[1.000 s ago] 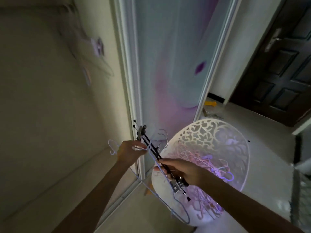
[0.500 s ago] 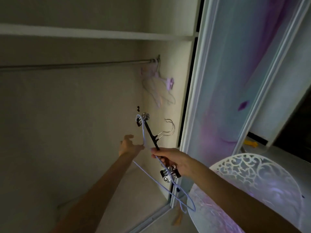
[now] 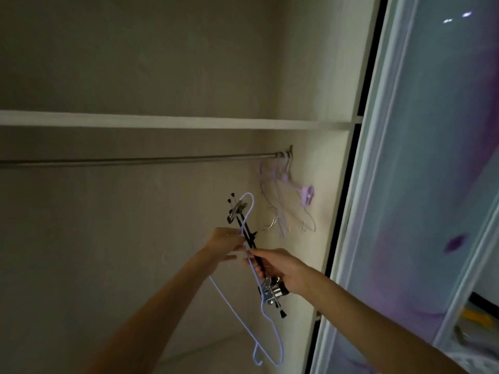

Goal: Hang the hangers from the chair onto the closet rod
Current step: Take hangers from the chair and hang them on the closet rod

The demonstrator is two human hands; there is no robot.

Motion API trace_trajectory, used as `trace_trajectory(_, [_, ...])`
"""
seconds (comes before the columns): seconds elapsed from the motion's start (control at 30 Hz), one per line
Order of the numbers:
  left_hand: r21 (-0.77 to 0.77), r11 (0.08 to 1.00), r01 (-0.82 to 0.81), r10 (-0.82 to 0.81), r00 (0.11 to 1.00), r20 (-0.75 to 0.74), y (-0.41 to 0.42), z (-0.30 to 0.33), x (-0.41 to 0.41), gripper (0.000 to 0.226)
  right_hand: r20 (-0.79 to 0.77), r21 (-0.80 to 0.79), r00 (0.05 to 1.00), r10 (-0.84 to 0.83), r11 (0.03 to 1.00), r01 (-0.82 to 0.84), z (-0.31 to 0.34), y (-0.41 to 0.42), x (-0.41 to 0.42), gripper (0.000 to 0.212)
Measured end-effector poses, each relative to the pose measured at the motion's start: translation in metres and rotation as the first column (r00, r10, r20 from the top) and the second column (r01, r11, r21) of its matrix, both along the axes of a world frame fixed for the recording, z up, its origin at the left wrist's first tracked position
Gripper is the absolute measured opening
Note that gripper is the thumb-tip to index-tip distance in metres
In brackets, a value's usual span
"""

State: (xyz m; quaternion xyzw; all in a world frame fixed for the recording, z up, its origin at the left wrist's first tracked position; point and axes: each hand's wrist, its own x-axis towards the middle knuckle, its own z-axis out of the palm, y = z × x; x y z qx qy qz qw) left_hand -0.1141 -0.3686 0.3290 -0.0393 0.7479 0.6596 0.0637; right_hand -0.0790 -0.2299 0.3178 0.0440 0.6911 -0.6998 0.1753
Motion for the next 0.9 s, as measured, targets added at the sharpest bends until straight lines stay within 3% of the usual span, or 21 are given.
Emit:
trace_trajectory(0.13, [-0.021, 0.999, -0.048, 0.046, 0.995, -0.086, 0.01, -0.002, -0.036, 0.017, -0.007, -0.009, 0.998, -0.059, 0.998, 0.059, 0.002, 0.013, -0.039, 0.024])
trace_trajectory(0.33, [0.014, 0.992, -0.126, 0.127, 0.972, -0.196, 0.008, 0.005, -0.092, 0.008, 0.037, 0.121, 0.994, -0.107, 0.987, 0.102, -0.004, 0.047, -0.098, 0.015])
trace_trajectory(0.53, [-0.242, 0.963, -0.116, 0.054, 0.967, -0.247, -0.021, 0.017, -0.153, 0.019, 0.104, 0.358, 0.994, -0.015, 0.933, -0.024, 0.001, 0.075, -0.134, 0.017])
trace_trajectory(0.7, [-0.26, 0.962, -0.086, -0.01, 0.938, -0.347, -0.019, 0.029, -0.199, 0.021, 0.123, 0.528, 0.991, 0.057, 0.842, -0.114, 0.003, 0.076, -0.153, 0.033])
trace_trajectory(0.83, [-0.25, 0.96, -0.128, 0.009, 0.902, -0.431, -0.004, 0.04, -0.235, 0.019, 0.15, 0.582, 0.986, 0.076, 0.799, -0.15, 0.006, 0.074, -0.168, 0.014])
trace_trajectory(0.9, [-0.227, 0.961, -0.157, 0.037, 0.889, -0.457, 0.003, 0.047, -0.251, 0.016, 0.152, 0.634, 0.984, 0.092, 0.755, -0.168, 0.009, 0.075, -0.176, 0.021])
